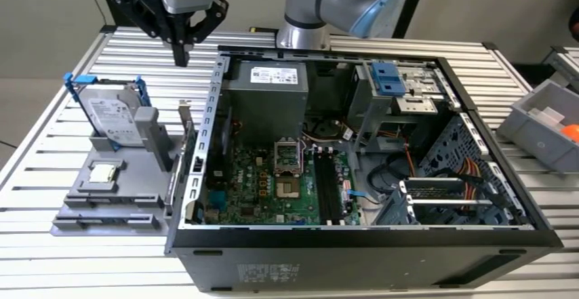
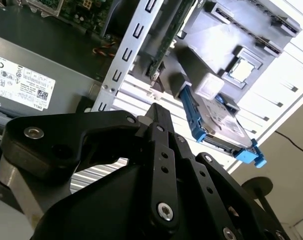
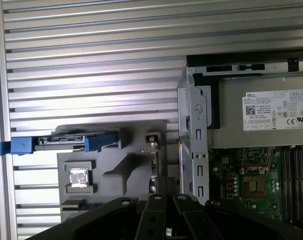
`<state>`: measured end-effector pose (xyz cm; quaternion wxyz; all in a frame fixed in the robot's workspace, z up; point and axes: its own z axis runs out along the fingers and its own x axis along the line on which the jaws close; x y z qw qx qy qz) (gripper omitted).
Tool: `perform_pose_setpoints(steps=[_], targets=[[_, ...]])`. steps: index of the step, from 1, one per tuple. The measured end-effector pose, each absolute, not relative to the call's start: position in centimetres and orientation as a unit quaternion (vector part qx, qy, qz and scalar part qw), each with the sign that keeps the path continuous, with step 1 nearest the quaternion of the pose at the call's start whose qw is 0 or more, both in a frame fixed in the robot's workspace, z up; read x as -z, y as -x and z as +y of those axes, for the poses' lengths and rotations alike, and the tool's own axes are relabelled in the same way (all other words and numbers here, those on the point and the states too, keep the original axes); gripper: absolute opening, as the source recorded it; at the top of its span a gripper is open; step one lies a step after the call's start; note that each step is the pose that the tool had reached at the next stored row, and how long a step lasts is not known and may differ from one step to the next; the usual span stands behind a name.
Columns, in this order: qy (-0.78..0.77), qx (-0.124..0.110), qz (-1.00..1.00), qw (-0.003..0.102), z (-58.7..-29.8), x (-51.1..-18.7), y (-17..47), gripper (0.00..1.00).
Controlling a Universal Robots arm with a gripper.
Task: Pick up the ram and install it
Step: 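Reach for the ram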
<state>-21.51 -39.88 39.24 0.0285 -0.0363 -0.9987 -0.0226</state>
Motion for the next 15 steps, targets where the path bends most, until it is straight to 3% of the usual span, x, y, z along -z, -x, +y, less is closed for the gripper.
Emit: perform_pose_setpoints(steps=[15], targets=[[0.036,0.022,-0.999,0.032,-39.9,-39.2,23.0,0.0]])
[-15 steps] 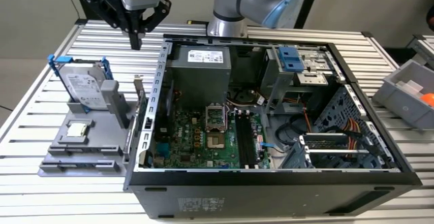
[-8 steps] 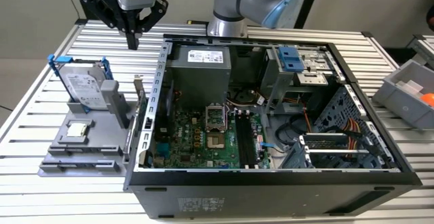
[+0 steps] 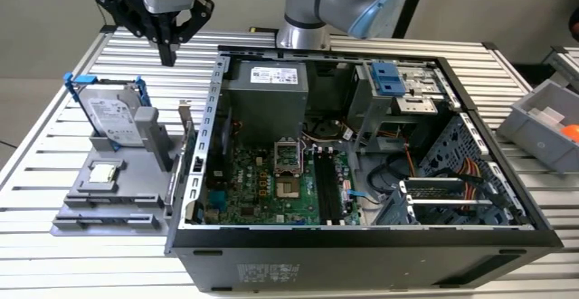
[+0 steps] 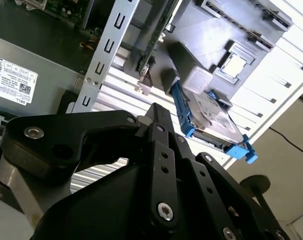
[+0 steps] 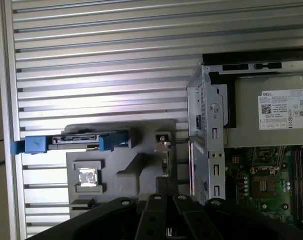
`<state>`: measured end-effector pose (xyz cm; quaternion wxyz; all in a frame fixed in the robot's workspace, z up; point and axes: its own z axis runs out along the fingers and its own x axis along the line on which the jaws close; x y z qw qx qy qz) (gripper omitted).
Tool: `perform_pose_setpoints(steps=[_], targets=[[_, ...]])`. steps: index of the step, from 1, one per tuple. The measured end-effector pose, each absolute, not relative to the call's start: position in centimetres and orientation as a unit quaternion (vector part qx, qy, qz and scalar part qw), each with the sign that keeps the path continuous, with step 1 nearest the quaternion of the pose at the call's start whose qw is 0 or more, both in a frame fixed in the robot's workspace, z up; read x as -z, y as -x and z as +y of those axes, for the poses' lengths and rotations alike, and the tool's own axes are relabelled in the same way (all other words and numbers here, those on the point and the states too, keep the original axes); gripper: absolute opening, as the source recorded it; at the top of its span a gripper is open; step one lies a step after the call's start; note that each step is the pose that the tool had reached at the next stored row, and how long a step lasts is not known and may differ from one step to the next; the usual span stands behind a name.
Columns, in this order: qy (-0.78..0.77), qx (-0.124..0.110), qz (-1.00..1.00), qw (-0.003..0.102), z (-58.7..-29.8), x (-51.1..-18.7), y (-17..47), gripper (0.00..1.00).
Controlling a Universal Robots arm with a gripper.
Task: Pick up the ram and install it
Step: 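Reach for the ram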
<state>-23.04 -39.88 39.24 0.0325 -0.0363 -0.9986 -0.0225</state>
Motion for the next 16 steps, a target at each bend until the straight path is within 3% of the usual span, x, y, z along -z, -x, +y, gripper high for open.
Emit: perform_pose_setpoints(steps=[16], targets=[[0.023,0.022,-0.999,0.034,-39.9,-39.2,25.2,0.0]])
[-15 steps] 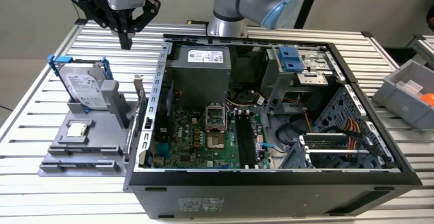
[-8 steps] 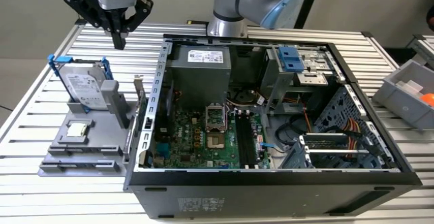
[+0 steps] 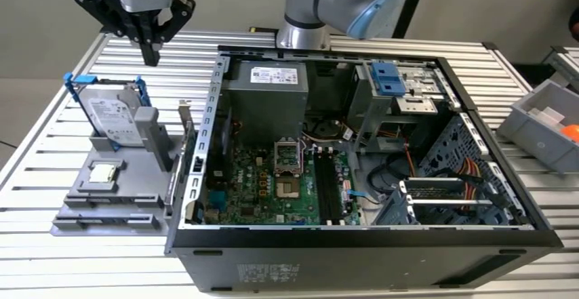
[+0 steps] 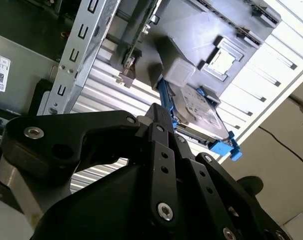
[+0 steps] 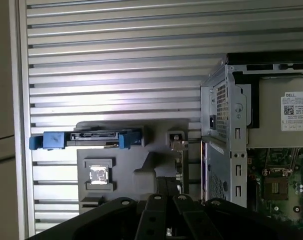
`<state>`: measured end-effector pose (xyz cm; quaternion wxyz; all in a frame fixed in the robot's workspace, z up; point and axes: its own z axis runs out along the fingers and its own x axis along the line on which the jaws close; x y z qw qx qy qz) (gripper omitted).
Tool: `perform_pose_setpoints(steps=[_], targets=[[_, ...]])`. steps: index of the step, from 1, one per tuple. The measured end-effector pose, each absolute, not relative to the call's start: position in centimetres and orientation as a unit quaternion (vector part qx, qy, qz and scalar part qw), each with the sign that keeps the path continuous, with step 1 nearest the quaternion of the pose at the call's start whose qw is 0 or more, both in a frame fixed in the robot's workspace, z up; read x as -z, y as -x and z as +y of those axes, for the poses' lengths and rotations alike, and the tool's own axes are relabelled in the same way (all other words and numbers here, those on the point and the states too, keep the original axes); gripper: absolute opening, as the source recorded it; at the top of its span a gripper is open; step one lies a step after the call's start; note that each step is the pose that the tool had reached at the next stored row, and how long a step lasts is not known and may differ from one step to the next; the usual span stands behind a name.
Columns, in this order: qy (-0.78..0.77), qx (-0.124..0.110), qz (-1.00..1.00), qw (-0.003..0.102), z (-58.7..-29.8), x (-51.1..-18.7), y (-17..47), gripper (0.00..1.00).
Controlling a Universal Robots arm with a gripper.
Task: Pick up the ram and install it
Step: 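Reach for the ram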
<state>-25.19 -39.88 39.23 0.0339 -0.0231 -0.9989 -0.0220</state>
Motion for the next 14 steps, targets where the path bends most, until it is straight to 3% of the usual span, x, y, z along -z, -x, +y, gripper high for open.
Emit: perform_pose_setpoints(steps=[14], targets=[[0.02,0.022,-0.999,0.038,-39.9,-39.2,26.7,0.0]])
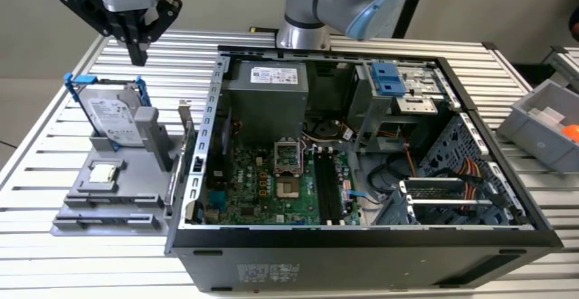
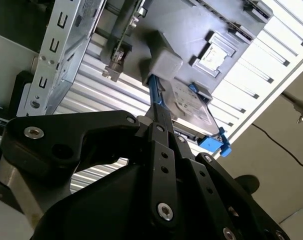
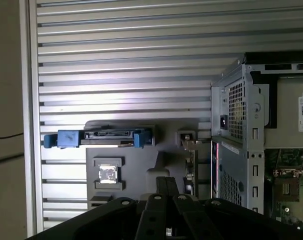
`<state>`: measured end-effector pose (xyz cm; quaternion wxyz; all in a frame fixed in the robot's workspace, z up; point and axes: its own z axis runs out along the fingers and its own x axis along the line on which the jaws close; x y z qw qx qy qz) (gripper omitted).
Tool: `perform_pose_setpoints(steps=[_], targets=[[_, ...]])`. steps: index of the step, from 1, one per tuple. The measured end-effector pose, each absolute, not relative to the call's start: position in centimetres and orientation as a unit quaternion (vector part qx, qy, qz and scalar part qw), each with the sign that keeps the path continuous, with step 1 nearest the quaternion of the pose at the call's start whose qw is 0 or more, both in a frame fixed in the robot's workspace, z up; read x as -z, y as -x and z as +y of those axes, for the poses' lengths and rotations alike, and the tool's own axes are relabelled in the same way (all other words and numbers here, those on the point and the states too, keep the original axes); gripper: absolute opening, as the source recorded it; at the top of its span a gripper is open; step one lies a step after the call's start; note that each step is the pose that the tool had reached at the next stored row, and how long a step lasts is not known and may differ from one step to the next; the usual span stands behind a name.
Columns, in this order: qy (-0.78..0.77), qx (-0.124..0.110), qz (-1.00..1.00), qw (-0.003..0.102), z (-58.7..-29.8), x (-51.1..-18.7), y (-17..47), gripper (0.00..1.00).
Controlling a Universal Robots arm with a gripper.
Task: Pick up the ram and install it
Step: 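Reach for the ram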
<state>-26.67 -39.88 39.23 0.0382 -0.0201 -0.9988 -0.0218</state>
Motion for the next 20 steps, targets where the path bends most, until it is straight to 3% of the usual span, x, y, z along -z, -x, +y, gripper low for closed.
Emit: perform_pose_setpoints(steps=[20], targets=[[0.02,0.022,-0.999,0.044,-39.9,-39.2,28.6,0.0]])
